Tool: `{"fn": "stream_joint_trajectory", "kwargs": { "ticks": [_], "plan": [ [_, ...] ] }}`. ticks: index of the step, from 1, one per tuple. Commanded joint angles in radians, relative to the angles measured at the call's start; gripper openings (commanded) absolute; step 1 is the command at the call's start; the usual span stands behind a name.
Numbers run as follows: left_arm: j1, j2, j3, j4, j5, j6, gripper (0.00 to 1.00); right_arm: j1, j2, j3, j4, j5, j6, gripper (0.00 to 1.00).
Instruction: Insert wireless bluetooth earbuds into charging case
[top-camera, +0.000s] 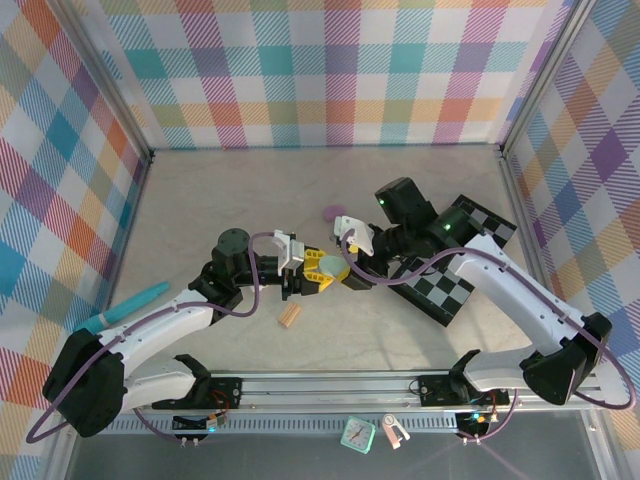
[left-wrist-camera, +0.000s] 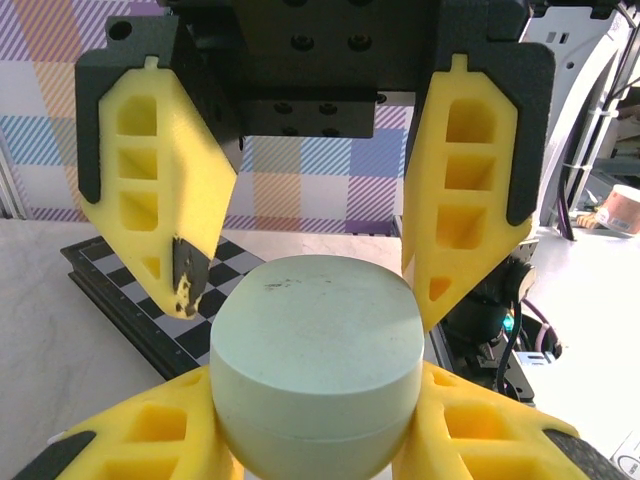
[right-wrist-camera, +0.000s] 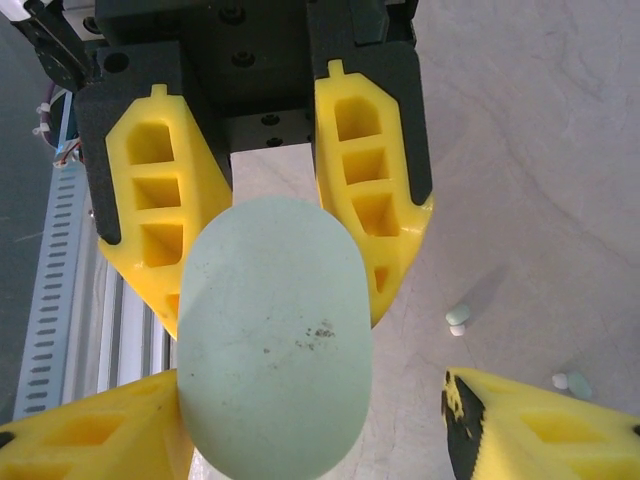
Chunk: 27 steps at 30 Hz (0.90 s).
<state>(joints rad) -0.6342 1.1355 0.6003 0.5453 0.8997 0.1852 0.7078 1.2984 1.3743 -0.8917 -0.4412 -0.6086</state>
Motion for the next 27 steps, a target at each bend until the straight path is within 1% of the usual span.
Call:
{"fn": "stream_joint_trajectory", "kwargs": {
  "ticks": [1, 19, 21, 24, 27],
  "plan": [
    [-0.016, -0.017, -0.008, -0.007, 0.054, 0.03, 0.3, -0.02, -0.034, 0.002, 0.063, 0.006, 0.014, 0.66],
    [-0.015, -0.013, -0.015, 0.01, 0.046, 0.023, 0.3, -0.063, -0.067, -0.014, 0.146, 0.045, 0.097, 0.7],
    [-0.015, -0.01, -0.02, 0.017, 0.04, 0.023, 0.3, -0.064, -0.072, -0.014, 0.153, 0.036, 0.097, 0.72],
    [-0.015, -0.006, -0.02, 0.019, 0.031, 0.023, 0.31, -0.064, -0.088, -0.022, 0.169, 0.018, 0.092, 0.78],
    [-0.012, -0.003, -0.03, 0.03, 0.003, 0.023, 0.31, -0.07, -0.123, -0.046, 0.199, -0.032, 0.083, 0.81]
  ]
}}
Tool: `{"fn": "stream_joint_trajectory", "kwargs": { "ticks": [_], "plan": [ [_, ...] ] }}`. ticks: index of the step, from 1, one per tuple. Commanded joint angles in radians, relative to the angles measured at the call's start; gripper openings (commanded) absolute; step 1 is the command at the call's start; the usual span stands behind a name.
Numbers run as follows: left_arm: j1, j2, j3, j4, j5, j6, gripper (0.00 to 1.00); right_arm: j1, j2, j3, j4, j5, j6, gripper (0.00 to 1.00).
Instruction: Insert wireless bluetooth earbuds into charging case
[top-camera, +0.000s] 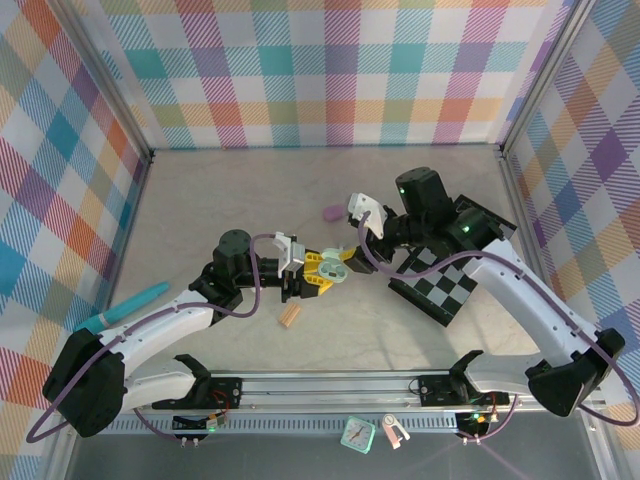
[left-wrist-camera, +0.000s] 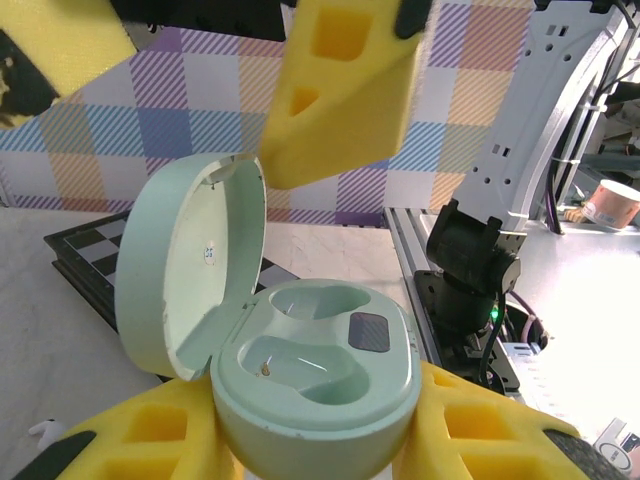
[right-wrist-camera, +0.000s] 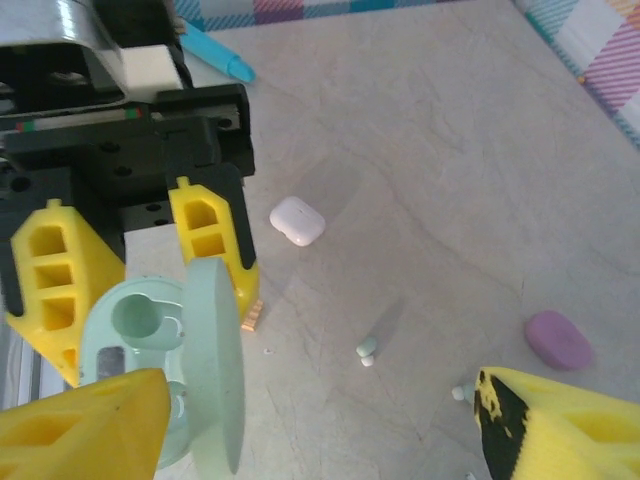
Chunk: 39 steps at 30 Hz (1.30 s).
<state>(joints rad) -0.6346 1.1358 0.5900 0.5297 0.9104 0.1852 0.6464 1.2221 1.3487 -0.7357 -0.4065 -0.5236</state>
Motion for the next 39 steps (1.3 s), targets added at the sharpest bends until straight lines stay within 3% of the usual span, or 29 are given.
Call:
{"fn": "stream_joint_trajectory", "kwargs": {
  "ticks": [1, 6, 10, 16, 19, 23, 31, 39],
  "plan": [
    [-0.006, -0.001, -0.025, 0.055, -0.017, 0.023, 0.3, -0.015, -0.061, -0.032, 0.062, -0.096, 0.008, 0.82],
    [0.029, 0.007, -0.06, 0.115, -0.055, 0.008, 0.3, -0.122, -0.147, -0.123, 0.233, -0.291, 0.145, 0.82],
    [0.057, 0.018, -0.085, 0.187, -0.05, -0.035, 0.3, -0.224, -0.191, -0.218, 0.417, -0.339, 0.339, 0.82],
    [0.067, 0.018, -0.097, 0.241, -0.052, -0.07, 0.3, -0.292, -0.098, -0.285, 0.566, -0.154, 0.674, 0.82],
    [0.07, 0.006, -0.11, 0.258, -0.056, -0.08, 0.3, -0.294, -0.007, -0.272, 0.551, -0.045, 0.784, 0.81],
    [0.073, -0.018, -0.117, 0.26, -0.044, -0.099, 0.3, -0.292, 0.146, -0.206, 0.448, -0.018, 0.863, 0.76],
    [0.092, -0.076, -0.16, 0.313, -0.096, -0.154, 0.29, -0.249, 0.368, -0.129, 0.357, 0.065, 0.913, 0.72],
    [0.222, -0.044, -0.22, 0.448, -0.191, -0.253, 0.29, -0.165, 0.509, -0.088, 0.357, 0.134, 0.902, 0.7]
  ]
}}
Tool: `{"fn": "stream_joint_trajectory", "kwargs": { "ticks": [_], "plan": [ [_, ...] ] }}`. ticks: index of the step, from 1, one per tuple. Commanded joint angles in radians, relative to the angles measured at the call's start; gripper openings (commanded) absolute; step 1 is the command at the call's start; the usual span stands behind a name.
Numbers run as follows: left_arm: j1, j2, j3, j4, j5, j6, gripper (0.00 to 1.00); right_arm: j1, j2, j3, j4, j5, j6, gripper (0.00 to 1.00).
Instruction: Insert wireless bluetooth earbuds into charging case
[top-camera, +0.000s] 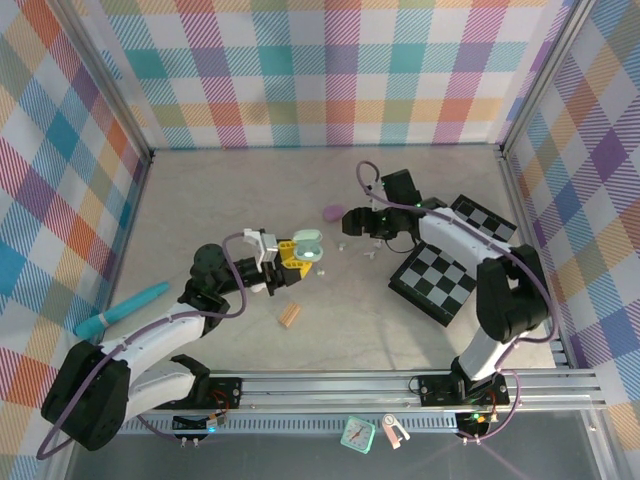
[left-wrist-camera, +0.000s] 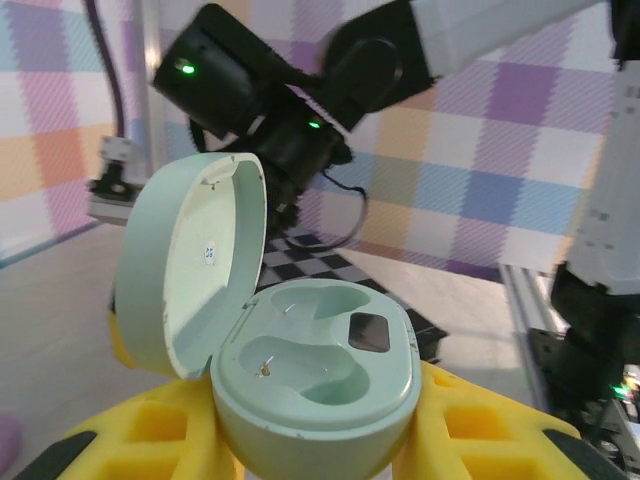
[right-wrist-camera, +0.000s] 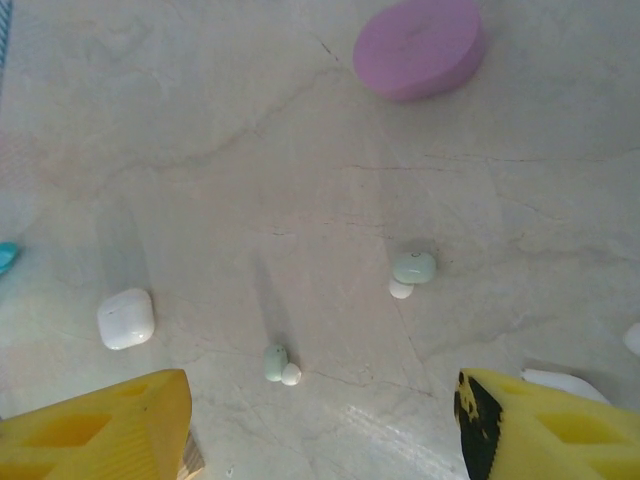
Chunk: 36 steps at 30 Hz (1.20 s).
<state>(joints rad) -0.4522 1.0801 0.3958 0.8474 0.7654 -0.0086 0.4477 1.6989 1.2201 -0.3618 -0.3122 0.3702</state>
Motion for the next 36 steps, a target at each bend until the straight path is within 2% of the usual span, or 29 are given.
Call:
{"fn": "stream_joint_trajectory", "kwargs": {
  "ticks": [1, 6, 17, 23, 29, 36],
  "plan": [
    [0.064, 0.023, -0.037, 0.168, -0.062, -0.08, 0.29, 0.053, 0.048, 0.048, -0.022, 0.061, 0.003, 0.7],
    [0.163, 0.072, -0.045, 0.265, -0.12, -0.138, 0.29, 0.129, 0.085, 0.058, -0.016, 0.146, -0.036, 0.7],
    [0.329, 0.124, 0.024, 0.194, -0.208, -0.129, 0.29, 0.307, 0.129, 0.068, -0.061, 0.407, -0.212, 0.63],
    [0.361, 0.117, 0.047, 0.156, -0.233, -0.123, 0.29, 0.416, 0.22, 0.141, -0.113, 0.565, -0.265, 0.57],
    [0.373, 0.108, 0.048, 0.143, -0.233, -0.121, 0.29, 0.476, 0.301, 0.212, -0.163, 0.681, -0.303, 0.52],
    [0.377, 0.119, 0.055, 0.141, -0.225, -0.123, 0.29, 0.497, 0.351, 0.252, -0.203, 0.72, -0.323, 0.45]
  ]
}}
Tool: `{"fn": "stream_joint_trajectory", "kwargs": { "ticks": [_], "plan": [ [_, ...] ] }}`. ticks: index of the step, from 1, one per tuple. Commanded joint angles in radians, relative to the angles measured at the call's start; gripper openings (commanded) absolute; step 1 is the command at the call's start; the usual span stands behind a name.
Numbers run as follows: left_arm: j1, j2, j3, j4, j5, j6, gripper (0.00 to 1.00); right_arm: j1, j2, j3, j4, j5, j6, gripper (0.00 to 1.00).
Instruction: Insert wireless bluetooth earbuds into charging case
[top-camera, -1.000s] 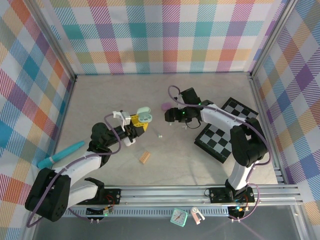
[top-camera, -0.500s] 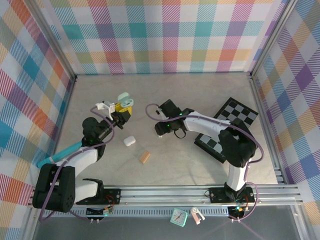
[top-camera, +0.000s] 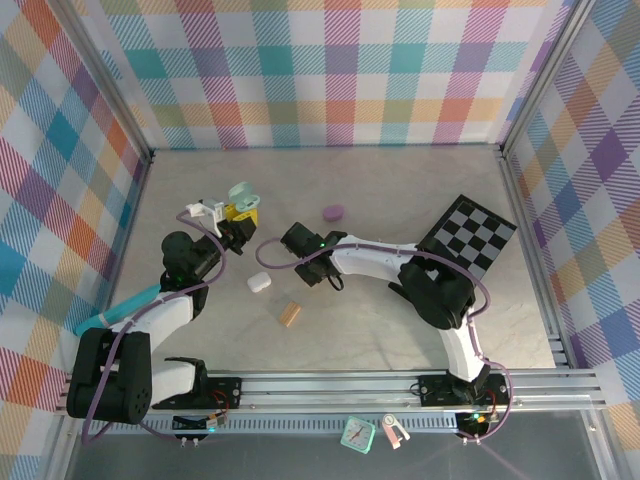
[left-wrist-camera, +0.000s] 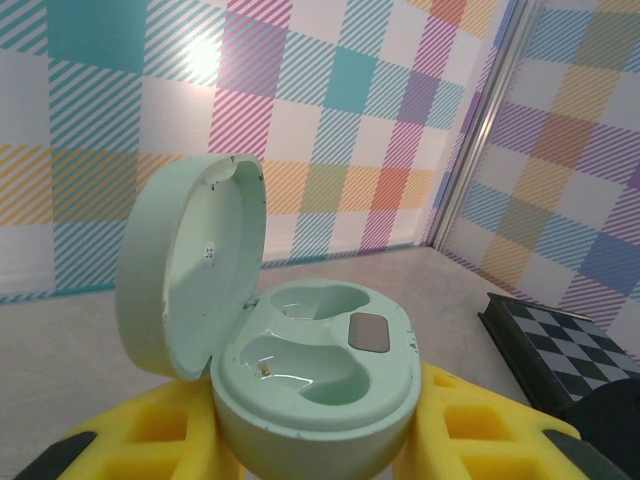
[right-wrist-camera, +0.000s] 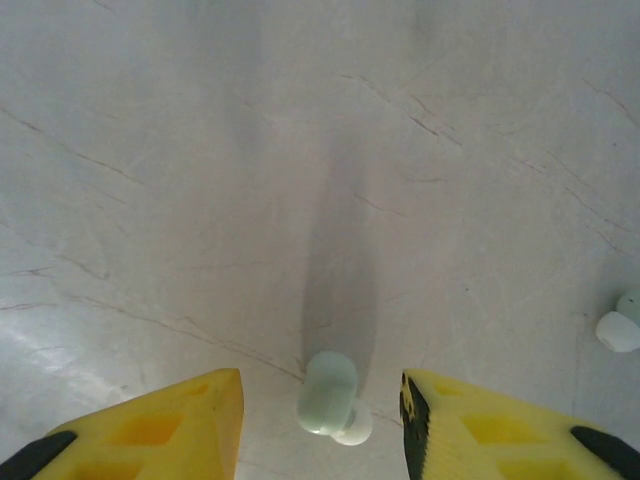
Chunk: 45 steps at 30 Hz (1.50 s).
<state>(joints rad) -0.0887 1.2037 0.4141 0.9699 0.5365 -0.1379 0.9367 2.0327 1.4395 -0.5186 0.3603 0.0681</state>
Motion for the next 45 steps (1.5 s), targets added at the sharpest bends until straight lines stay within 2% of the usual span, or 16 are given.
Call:
{"fn": "stream_joint_trajectory", "kwargs": {
  "ticks": [1, 18, 36, 41, 45],
  "plan": [
    [0.013, -0.004, 0.039, 0.02, 0.005, 0.005, 0.29, 0.009, 0.025, 0.039, -0.053, 0.05, -0.021, 0.45],
    [0.013, 0.017, 0.048, 0.035, 0.017, -0.006, 0.29, 0.017, 0.089, 0.087, -0.118, 0.086, -0.025, 0.4],
    [0.014, 0.025, 0.048, 0.042, 0.029, -0.017, 0.29, 0.017, 0.102, 0.101, -0.136, 0.106, -0.013, 0.22],
    [0.013, 0.029, 0.045, 0.05, 0.047, -0.016, 0.29, 0.013, 0.071, 0.092, -0.119, 0.069, -0.001, 0.21],
    [0.011, 0.02, 0.037, 0.056, 0.059, -0.005, 0.29, -0.015, -0.013, 0.046, -0.083, -0.034, 0.056, 0.22]
  ]
}}
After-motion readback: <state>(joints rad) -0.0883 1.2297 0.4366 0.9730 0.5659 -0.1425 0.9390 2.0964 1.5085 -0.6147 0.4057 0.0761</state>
